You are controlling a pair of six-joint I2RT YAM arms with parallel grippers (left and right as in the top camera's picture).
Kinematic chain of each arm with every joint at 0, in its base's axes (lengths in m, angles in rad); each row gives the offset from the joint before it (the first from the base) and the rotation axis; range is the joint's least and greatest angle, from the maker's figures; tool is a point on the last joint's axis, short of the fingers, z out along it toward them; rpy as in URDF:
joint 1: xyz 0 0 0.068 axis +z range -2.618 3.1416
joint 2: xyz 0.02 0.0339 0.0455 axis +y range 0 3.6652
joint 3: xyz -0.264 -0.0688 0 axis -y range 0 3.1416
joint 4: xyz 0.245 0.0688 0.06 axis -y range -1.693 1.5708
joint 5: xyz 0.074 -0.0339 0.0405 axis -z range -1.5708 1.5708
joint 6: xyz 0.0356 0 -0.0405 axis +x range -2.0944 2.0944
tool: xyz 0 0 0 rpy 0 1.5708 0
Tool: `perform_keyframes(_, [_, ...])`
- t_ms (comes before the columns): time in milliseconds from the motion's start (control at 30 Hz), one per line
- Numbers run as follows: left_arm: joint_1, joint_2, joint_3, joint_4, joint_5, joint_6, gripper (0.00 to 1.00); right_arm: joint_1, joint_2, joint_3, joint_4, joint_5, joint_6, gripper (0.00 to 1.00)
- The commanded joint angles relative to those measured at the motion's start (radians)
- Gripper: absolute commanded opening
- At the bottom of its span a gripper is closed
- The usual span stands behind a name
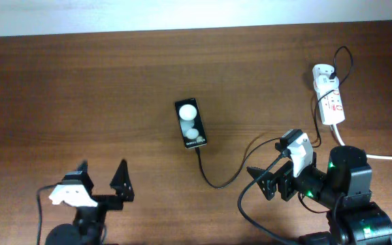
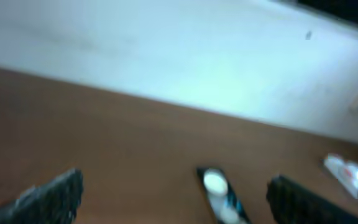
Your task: Plug charger to phone and switch on socket
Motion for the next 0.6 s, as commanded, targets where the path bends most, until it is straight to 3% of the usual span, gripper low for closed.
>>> perform_keyframes(0, [0.064, -0.038, -0.166, 0.232, 0.153, 0.016, 0.99, 0.003, 0.000, -0.006, 0.000, 0.002, 0.003, 0.99])
perform_keyframes(167, [0.121, -0.038, -0.292, 0.532, 0.153, 0.016, 0.99, 0.003, 0.000, -0.006, 0.000, 0.002, 0.003, 0.99])
perform_keyframes(300, [0.130, -0.038, -0.355, 0.660, 0.076, 0.014, 0.99, 0.003, 0.000, -0.006, 0.000, 0.002, 0.003, 0.99])
perform_keyframes(433, [0.130, -0.038, -0.381, 0.653, -0.082, -0.129, 0.99, 0.003, 0.000, -0.006, 0.000, 0.002, 0.003, 0.99])
perform_keyframes(567, [0.143, -0.039, -0.381, 0.574, -0.149, -0.128, 0.99, 0.003, 0.000, -0.006, 0.000, 0.002, 0.003, 0.99])
